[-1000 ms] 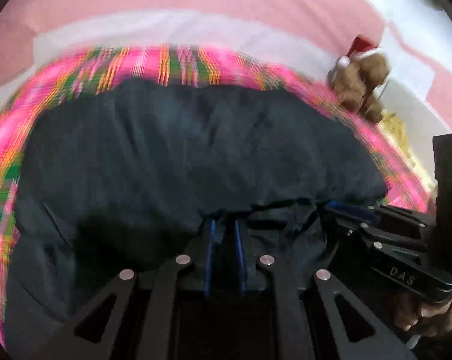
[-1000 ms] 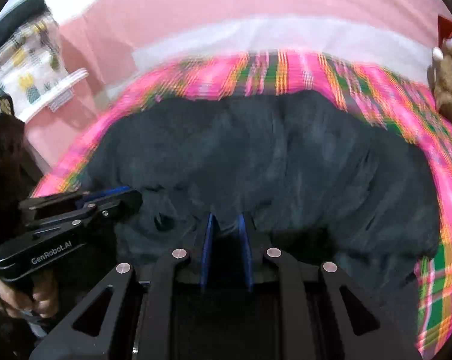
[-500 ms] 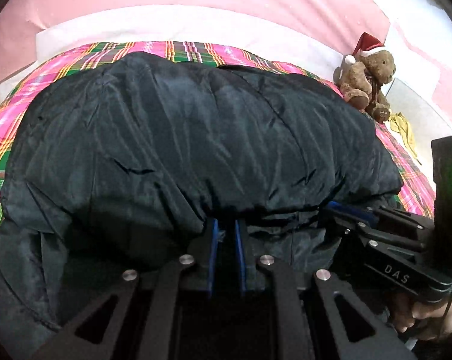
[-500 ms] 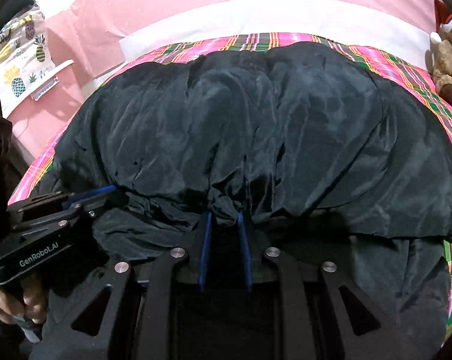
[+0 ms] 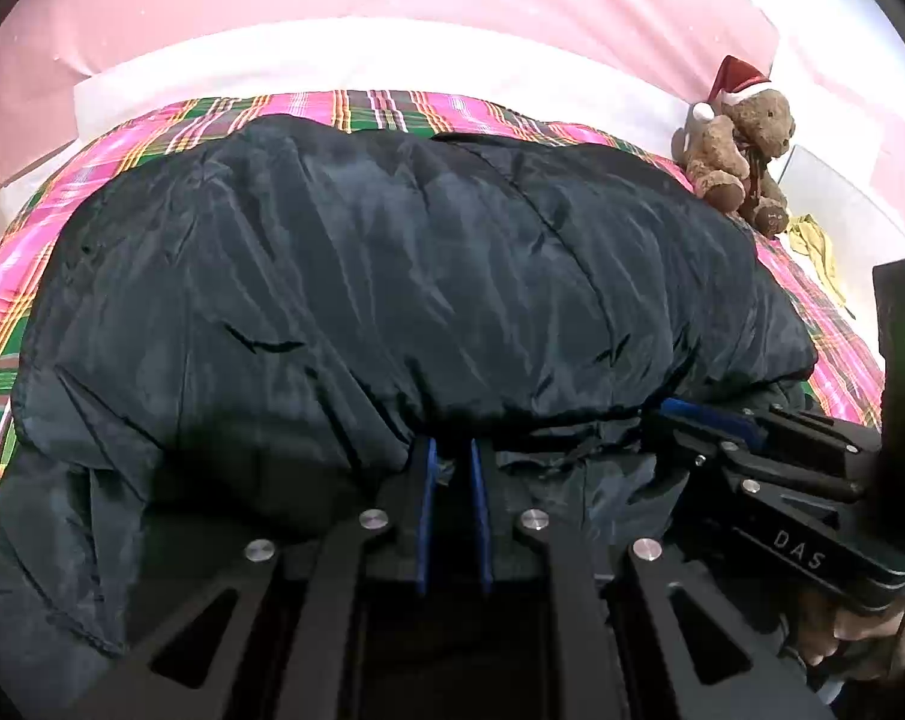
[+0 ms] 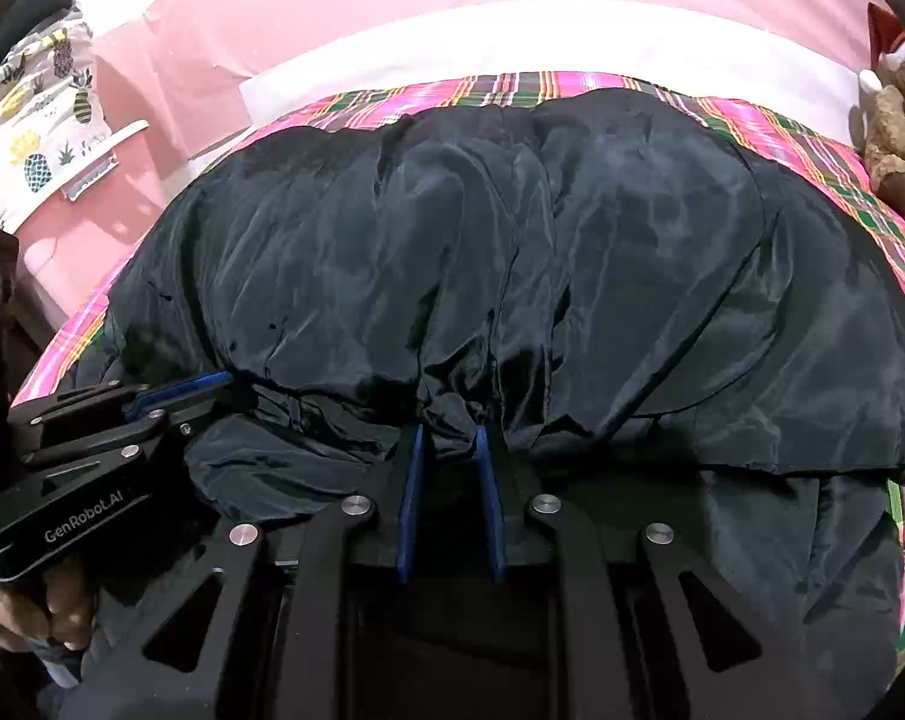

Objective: Fold large clothes

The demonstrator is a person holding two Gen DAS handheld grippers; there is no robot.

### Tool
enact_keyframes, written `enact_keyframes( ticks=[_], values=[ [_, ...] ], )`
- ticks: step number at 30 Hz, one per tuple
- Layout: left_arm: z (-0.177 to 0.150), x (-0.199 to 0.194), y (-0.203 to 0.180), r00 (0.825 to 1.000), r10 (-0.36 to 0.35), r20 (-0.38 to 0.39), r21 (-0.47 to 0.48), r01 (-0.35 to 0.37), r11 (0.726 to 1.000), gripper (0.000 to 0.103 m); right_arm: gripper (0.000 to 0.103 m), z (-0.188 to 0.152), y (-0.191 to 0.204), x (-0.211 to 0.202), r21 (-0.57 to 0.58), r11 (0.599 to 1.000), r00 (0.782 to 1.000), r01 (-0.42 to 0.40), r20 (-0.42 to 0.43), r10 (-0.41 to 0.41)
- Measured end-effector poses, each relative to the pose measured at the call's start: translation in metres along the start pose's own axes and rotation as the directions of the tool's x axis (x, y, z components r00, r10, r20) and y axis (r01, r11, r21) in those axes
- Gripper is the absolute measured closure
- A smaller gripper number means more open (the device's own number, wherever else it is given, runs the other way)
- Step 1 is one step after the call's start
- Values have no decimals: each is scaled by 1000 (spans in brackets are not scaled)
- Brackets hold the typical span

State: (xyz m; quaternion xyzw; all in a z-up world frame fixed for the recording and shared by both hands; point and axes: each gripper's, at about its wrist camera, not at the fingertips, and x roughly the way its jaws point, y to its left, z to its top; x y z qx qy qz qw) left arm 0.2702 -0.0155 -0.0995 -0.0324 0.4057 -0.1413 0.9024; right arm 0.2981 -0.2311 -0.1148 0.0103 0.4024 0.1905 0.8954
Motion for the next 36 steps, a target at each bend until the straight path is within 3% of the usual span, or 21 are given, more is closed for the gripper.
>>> enact_keyframes(
  ticks=[8,10,13,19,22,26,36],
  values=[
    [8,-18,-6,1000,28,-3,-13,-28,1000,89,83,7,10,-17,-17,999,999,32,-10,-32],
    [8,-29,-11,999,41,6,-14,-41,999,89,80,6,14,-29,-10,999,999,38,2,-38],
    [6,-46,-18,998,58,27,4,-58,998,89,68,2,19,-49,-17,999,999,32,25,-32],
    [-3,-87,-29,995,63,72,11,-64,998,85,67,-10,22,-89,4,1000,997,25,69,-25],
    [-12,-108,-33,993,76,94,3,-77,997,74,67,-19,28,-108,3,1000,995,26,92,-27],
    [-28,-132,-40,989,101,104,-4,-102,995,68,67,-34,32,-134,16,1000,993,15,115,-16],
    [-87,-179,-57,984,139,110,9,-141,990,64,67,-89,34,-181,53,999,992,8,125,-15]
  ],
)
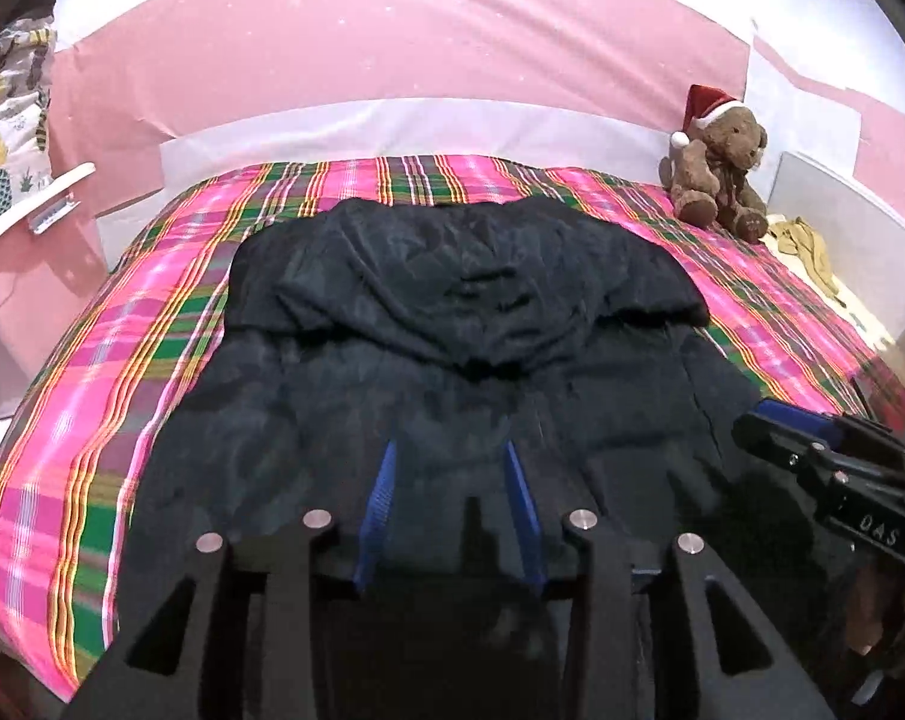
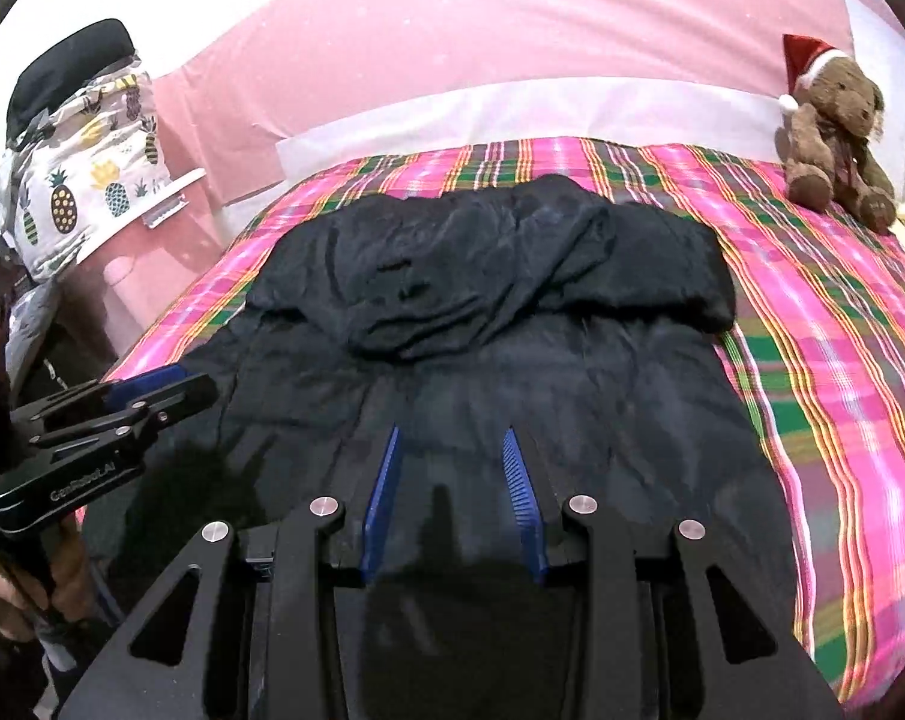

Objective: Fold large clothes

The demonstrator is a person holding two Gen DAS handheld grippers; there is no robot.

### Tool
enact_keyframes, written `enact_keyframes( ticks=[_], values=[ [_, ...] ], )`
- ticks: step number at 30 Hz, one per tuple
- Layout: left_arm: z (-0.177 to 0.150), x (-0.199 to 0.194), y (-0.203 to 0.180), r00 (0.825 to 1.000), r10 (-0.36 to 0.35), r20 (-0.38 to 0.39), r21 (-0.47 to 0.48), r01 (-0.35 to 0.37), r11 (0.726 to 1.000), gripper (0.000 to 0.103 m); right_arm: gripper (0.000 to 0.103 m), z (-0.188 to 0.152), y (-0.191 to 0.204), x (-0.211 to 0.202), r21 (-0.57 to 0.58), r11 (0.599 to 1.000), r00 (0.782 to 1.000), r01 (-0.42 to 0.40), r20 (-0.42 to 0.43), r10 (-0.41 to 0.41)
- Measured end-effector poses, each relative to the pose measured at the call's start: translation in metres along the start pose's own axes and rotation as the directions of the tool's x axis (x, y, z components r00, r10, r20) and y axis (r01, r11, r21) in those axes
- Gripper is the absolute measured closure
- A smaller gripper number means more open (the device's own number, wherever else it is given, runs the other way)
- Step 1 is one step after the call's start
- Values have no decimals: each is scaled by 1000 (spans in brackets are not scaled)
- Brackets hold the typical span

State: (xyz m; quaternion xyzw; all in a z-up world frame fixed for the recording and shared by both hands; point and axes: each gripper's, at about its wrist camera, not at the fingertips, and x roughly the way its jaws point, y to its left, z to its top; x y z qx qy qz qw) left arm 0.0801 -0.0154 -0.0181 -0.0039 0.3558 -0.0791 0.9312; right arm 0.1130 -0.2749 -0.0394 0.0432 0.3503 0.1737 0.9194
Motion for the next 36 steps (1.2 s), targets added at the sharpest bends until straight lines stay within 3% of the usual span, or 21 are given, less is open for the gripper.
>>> enact_keyframes(
  ticks=[5,12,18,25,27,32,36],
  values=[
    [-24,-19,-4,1000,9,-23,-3,-9,1000,63,58,-25,-5,-19,21,1000,1000,4,-14,-4],
    [-46,-36,-2,998,44,-36,-14,-45,999,63,57,-49,-15,-38,41,999,999,35,-22,-34],
    [-58,-42,7,996,85,-36,-22,-86,996,56,57,-64,-27,-44,68,996,998,61,-37,-59],
    [-65,-36,47,988,148,-53,-79,-152,985,51,55,-68,-51,-46,107,989,994,104,-42,-100],
    [-66,-35,62,983,174,-56,-99,-179,979,50,46,-68,-62,-46,131,984,992,123,-43,-118],
    [-71,-30,97,974,220,-60,-140,-226,964,46,44,-72,-94,-46,197,965,984,174,-58,-166],
    [-77,-22,116,974,210,-85,-172,-222,960,45,44,-78,-117,-44,255,947,980,196,-71,-183]
  ],
)
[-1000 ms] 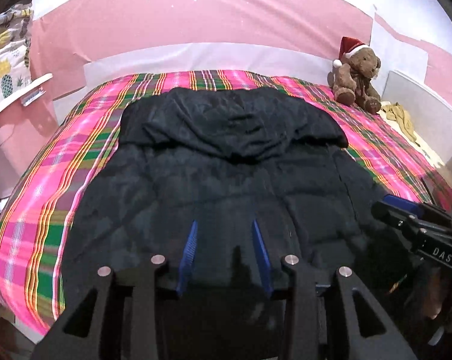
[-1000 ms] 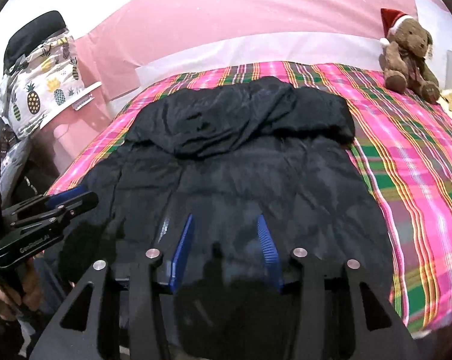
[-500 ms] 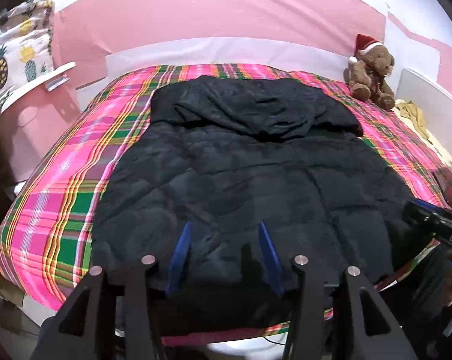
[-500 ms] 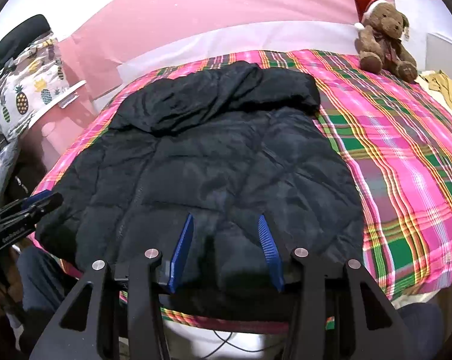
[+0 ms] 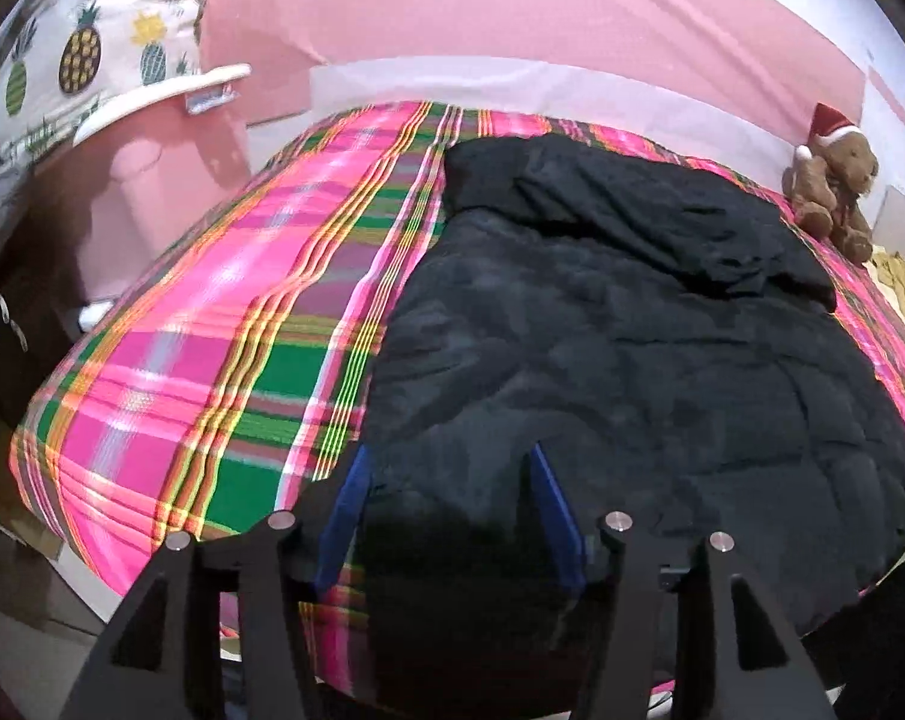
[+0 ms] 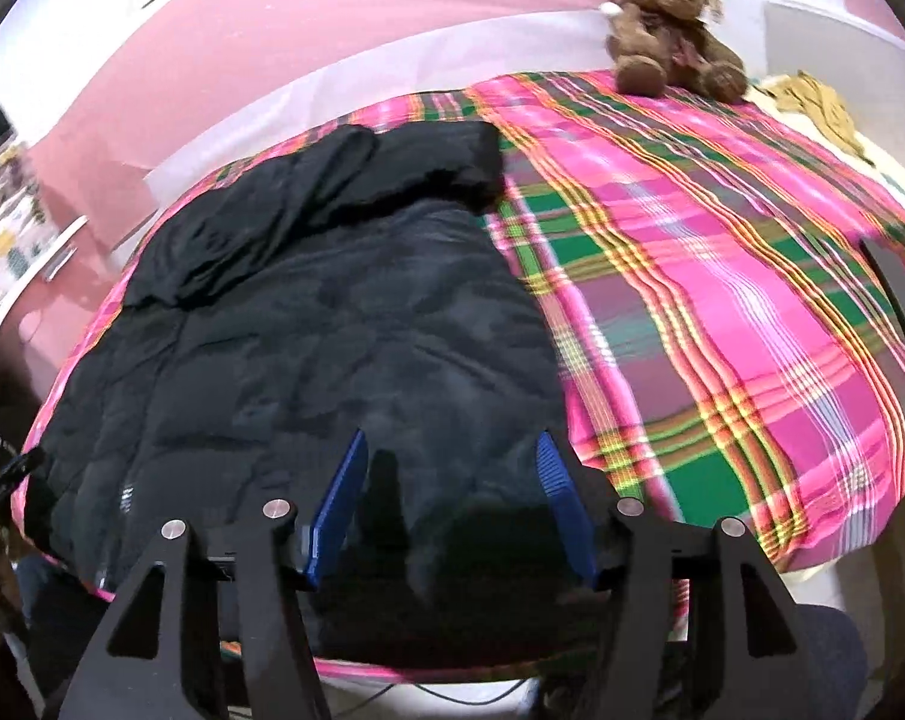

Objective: Fold large clothes

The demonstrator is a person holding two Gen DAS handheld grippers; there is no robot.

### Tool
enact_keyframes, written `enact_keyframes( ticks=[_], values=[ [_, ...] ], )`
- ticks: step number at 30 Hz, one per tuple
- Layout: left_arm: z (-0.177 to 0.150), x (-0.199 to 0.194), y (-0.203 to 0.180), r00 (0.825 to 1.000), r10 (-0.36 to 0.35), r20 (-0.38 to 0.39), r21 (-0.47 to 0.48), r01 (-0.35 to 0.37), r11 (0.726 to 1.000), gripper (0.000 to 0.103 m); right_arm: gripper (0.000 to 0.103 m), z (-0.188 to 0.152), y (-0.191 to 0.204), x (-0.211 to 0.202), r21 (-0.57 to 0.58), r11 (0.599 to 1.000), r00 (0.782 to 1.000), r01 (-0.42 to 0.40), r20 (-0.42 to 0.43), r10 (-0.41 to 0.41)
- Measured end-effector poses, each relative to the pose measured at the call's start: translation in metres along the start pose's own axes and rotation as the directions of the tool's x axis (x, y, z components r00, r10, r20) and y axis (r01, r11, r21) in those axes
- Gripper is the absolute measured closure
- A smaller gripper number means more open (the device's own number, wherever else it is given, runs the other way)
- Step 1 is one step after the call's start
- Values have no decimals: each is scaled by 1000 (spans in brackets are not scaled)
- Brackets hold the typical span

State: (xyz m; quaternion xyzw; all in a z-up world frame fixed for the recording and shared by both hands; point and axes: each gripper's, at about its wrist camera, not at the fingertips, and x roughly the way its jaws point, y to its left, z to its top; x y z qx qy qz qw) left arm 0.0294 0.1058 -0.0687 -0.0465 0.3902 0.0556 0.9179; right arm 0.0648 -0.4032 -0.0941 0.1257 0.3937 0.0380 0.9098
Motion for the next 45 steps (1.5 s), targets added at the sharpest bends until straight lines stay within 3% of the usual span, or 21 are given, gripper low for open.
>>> enact_keyframes(
  ticks=[6,13,18,21,22,24,26,29,37,45],
  values=[
    [-13,12,5,999,-39,-18,-8,39,999,37,43,-10,-19,22,97,994,994,-56,-91,65],
    [-23,22,14,994,-100,-38,-70,97,993,33,43,-15,-35,24,171,979,989,-113,-77,128],
    [-31,20,3,992,-116,-40,-42,114,993,33,43,-20,-29,25,188,969,979,-157,-101,178],
    [-35,21,-5,996,-86,-31,-6,86,996,33,43,-24,-26,26,180,969,976,-166,-111,188],
    [-34,22,-4,996,-86,-34,-11,85,996,35,45,-24,-25,26,182,970,975,-164,-117,187],
    [-32,22,-6,995,-92,-39,-4,92,996,45,60,-23,-25,29,187,969,973,-164,-128,190],
    [-28,18,-9,996,-88,-33,14,88,996,69,76,-22,-24,29,196,965,970,-175,-132,203],
    [-20,4,-10,994,-107,-12,15,107,994,83,86,-19,-22,20,200,959,968,-202,-110,227],
    [-3,-73,4,972,-200,126,-16,203,979,86,90,-4,-15,-46,162,940,953,-300,14,301],
    [-5,-117,17,953,-238,185,-39,249,968,86,90,-13,-17,-100,162,916,930,-367,97,355]
  ],
)
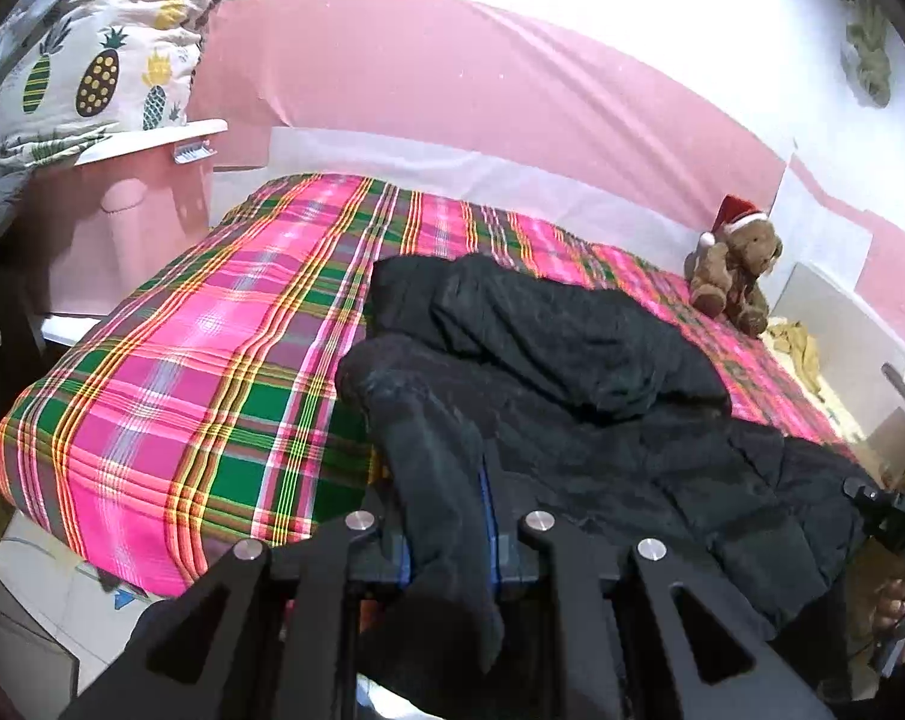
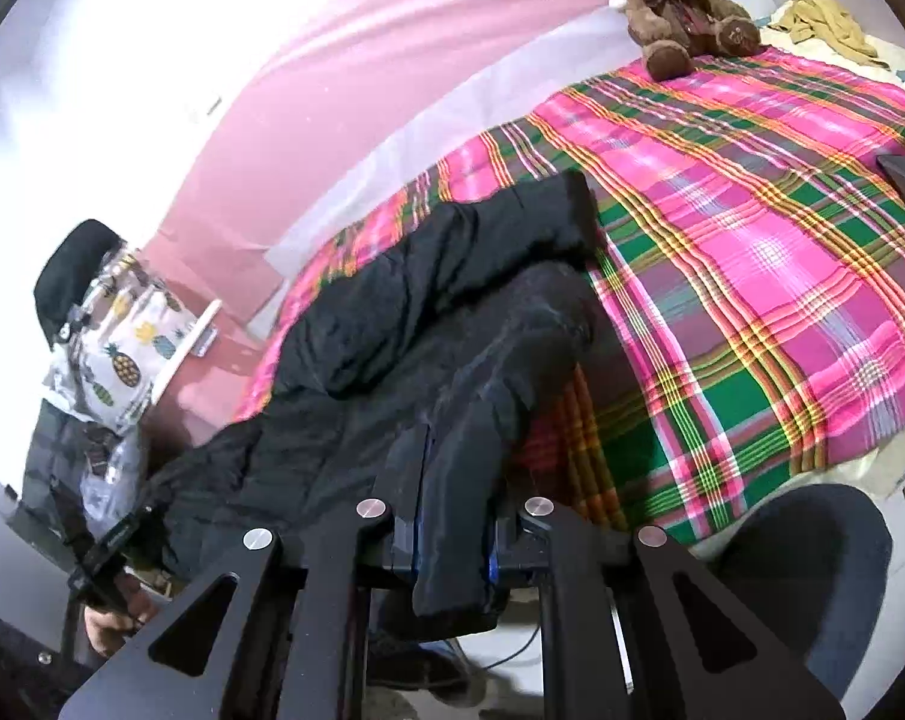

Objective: Fold large clothes

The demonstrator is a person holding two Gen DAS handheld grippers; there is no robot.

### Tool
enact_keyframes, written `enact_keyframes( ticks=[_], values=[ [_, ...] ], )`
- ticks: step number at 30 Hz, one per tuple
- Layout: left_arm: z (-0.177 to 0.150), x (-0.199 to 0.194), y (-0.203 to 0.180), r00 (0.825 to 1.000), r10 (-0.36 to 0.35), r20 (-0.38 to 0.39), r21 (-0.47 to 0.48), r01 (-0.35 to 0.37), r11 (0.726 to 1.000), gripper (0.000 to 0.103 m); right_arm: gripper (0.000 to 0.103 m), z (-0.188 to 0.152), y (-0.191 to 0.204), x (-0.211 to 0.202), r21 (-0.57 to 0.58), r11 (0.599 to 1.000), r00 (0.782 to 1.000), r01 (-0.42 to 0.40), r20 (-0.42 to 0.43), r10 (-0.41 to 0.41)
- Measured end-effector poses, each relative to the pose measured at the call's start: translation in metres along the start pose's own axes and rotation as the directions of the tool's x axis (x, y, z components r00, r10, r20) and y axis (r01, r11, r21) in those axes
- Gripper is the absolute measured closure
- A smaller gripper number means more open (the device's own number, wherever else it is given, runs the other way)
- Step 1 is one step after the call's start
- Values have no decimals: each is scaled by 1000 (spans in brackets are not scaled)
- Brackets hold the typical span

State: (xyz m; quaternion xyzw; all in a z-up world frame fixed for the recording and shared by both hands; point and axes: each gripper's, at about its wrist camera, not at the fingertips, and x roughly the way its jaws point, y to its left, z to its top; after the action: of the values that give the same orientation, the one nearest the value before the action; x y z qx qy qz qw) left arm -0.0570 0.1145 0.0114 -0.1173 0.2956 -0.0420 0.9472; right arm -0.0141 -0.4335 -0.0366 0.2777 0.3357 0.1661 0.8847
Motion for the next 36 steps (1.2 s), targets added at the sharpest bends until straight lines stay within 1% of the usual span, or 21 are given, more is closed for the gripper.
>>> enact_keyframes(
  ticks=[5,12,15,19,23,26,29,31,34,36],
  values=[
    [13,-10,1,999,-28,38,-36,29,999,86,90,10,8,-12,-4,1000,999,-31,45,31],
    [44,-3,5,995,-67,71,-66,72,995,86,90,35,15,-12,1,998,996,-62,71,62],
    [64,6,5,992,-81,93,-77,88,993,86,90,59,20,-4,-3,997,993,-81,91,81],
    [100,29,3,990,-79,119,-79,89,993,86,89,102,30,17,-14,997,990,-78,120,79],
    [136,66,1,990,-69,120,-87,80,993,86,89,141,34,46,-21,998,992,-56,116,59],
    [159,103,-1,995,-47,93,-92,56,994,85,88,172,34,77,-16,1000,995,-22,93,24],
    [178,148,0,999,-19,42,-111,24,994,85,88,196,31,111,-15,1000,998,14,60,-13],
    [185,180,0,1000,10,1,-110,-9,994,85,88,209,25,139,-4,999,999,49,24,-49],
    [188,226,2,997,50,-63,-93,-56,994,84,86,221,15,175,10,995,995,97,-31,-96],
    [186,251,5,993,62,-104,-102,-73,992,83,85,225,6,200,17,992,989,129,-75,-127]
  ],
)
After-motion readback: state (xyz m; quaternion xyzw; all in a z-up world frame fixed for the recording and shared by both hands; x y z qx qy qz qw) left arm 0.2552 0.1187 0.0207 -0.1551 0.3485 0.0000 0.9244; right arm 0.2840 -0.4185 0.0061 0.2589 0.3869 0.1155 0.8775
